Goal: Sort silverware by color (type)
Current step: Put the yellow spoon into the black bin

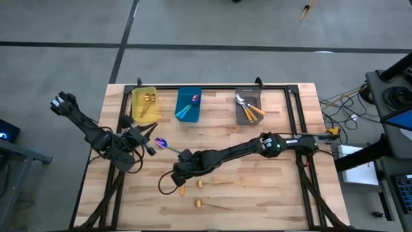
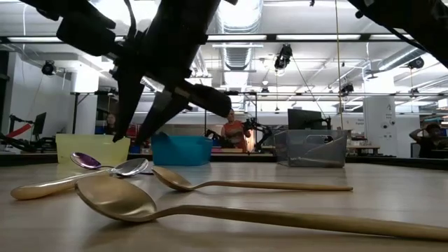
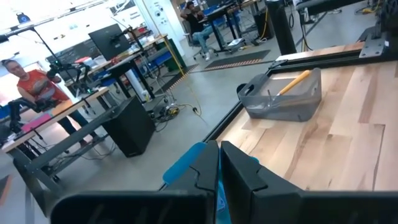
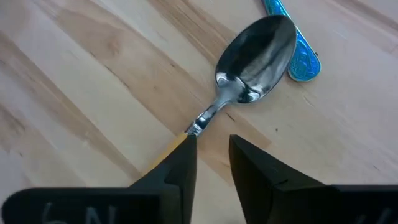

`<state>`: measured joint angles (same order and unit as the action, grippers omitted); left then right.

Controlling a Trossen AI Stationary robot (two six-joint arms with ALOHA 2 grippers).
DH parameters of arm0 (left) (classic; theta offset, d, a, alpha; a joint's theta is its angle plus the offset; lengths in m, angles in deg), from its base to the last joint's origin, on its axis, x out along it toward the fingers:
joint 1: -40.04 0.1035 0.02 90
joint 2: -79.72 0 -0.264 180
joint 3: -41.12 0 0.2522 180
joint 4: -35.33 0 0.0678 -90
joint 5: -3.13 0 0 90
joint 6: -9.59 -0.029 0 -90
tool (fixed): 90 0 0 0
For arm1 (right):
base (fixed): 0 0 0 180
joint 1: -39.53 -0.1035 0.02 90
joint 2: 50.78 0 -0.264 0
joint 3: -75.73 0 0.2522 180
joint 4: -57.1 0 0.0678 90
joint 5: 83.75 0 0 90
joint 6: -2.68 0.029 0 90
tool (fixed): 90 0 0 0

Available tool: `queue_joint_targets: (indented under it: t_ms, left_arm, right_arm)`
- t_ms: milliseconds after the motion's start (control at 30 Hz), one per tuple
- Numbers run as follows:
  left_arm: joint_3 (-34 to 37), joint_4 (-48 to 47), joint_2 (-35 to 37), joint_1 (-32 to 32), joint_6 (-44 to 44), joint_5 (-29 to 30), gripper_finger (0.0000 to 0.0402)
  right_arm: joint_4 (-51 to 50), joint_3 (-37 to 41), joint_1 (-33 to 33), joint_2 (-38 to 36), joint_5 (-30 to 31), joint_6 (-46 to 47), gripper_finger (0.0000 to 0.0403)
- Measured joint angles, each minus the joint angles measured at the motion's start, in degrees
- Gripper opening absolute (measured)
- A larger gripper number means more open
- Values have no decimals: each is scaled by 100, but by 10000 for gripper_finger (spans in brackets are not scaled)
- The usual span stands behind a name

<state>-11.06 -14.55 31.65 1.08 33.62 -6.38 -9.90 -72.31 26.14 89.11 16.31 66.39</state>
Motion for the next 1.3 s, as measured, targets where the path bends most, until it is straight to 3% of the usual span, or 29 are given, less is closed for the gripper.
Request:
queue_joint_targets:
  t_ms: [467,1300]
  left_arm:
    - [-17,2,-18,2,-258,2,0]
    - [-21,4,-18,7,-361,20,0]
  right_arm:
    - [200,2,70,182,-5,-173,223]
    - [966,798,97,143,85,-313,231]
